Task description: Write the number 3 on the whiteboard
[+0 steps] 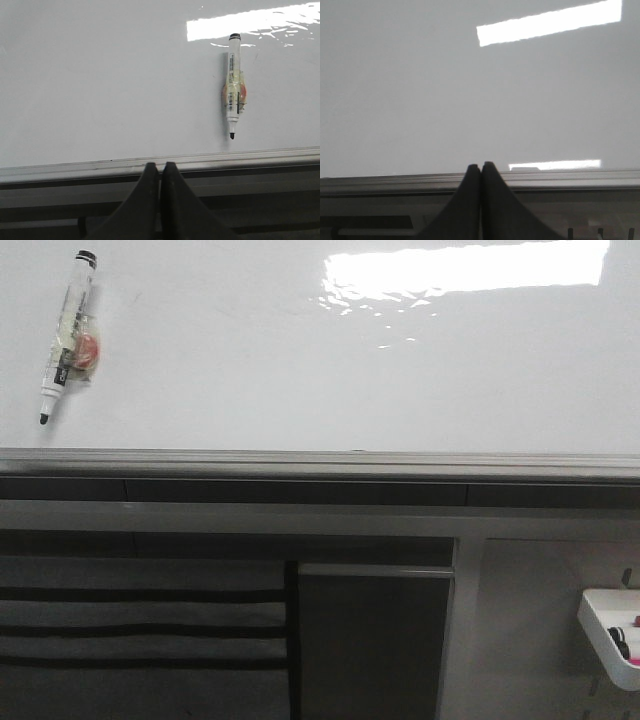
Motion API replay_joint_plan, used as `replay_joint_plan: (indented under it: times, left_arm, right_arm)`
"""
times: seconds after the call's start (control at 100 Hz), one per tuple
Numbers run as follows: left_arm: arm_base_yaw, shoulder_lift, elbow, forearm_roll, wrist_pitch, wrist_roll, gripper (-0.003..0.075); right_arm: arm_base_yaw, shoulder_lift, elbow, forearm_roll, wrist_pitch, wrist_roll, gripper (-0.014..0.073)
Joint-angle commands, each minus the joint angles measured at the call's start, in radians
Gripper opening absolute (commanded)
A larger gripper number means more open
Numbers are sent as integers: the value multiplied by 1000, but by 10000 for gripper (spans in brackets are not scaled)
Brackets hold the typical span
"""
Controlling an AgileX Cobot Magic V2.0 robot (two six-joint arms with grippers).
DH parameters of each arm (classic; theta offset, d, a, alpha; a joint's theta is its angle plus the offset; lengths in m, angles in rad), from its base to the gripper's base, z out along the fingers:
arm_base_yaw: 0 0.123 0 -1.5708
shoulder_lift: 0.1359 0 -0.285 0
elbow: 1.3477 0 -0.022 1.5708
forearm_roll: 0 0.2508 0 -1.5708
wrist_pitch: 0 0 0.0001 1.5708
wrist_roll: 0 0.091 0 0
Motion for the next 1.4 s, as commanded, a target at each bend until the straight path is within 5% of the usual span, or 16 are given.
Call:
replay_joint_plan:
  times: [0.0,1.39]
  left_arm:
    - [0,-31,1,-10,-83,-10,-18]
    - [0,-31,-36,-90,-136,-10,-18]
  right_arm:
    - [0,-20,20,-1,-78,-5,-67]
    - [0,-20,-14,-24,-156,-19,-67]
